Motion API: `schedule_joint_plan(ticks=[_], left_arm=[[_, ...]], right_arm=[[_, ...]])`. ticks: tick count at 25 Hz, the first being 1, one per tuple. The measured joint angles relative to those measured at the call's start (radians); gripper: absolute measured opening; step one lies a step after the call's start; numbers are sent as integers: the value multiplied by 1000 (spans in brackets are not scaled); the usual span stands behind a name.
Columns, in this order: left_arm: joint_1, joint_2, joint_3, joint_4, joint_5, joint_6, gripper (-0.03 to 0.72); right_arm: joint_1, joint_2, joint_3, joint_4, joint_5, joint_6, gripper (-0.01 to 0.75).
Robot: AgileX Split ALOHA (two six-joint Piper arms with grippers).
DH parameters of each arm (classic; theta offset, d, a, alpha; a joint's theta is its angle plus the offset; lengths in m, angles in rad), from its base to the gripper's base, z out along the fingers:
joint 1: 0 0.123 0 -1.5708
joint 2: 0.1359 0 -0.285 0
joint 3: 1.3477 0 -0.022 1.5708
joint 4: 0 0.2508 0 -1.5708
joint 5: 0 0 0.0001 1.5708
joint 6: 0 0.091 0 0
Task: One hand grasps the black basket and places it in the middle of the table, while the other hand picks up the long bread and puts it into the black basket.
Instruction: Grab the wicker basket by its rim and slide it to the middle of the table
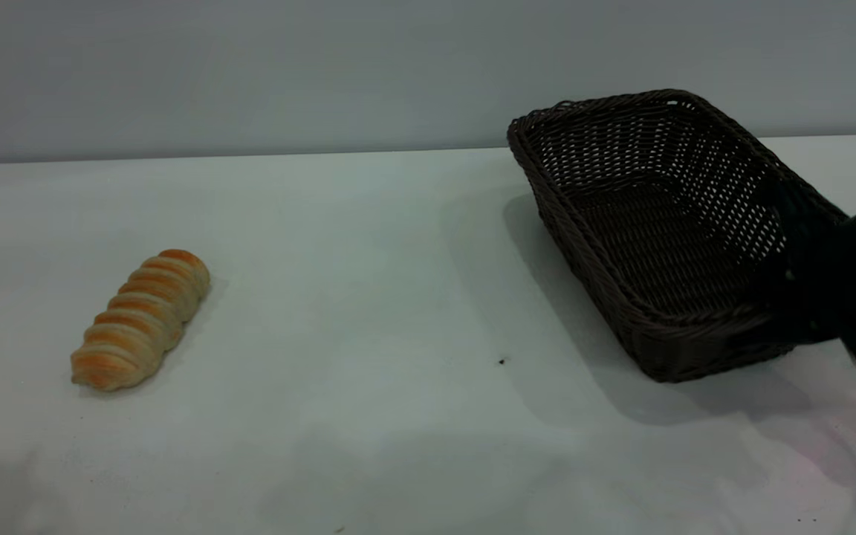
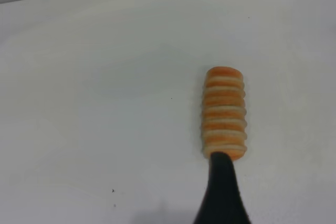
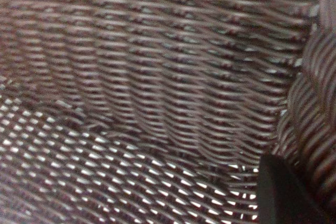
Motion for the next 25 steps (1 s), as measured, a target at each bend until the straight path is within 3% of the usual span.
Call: schedule_joint_plan(ticks=[5, 10, 13, 18, 25], left_arm=[[0, 0, 0, 0, 0, 0, 591], [0, 1, 0, 0, 0, -1, 591], [0, 5, 0, -2, -1, -1, 591], [0, 83, 0, -64, -36, -1, 591], [0, 338, 0, -207, -125, 101, 591]], right_arm=[[-1, -13, -134, -354, 113, 38, 94], [18, 7, -378, -978, 337, 270, 94], [52, 55, -534, -1219, 467, 353, 94], [115, 184, -760, -1339, 612, 357, 94], [143, 322, -872, -1334, 618, 334, 110]])
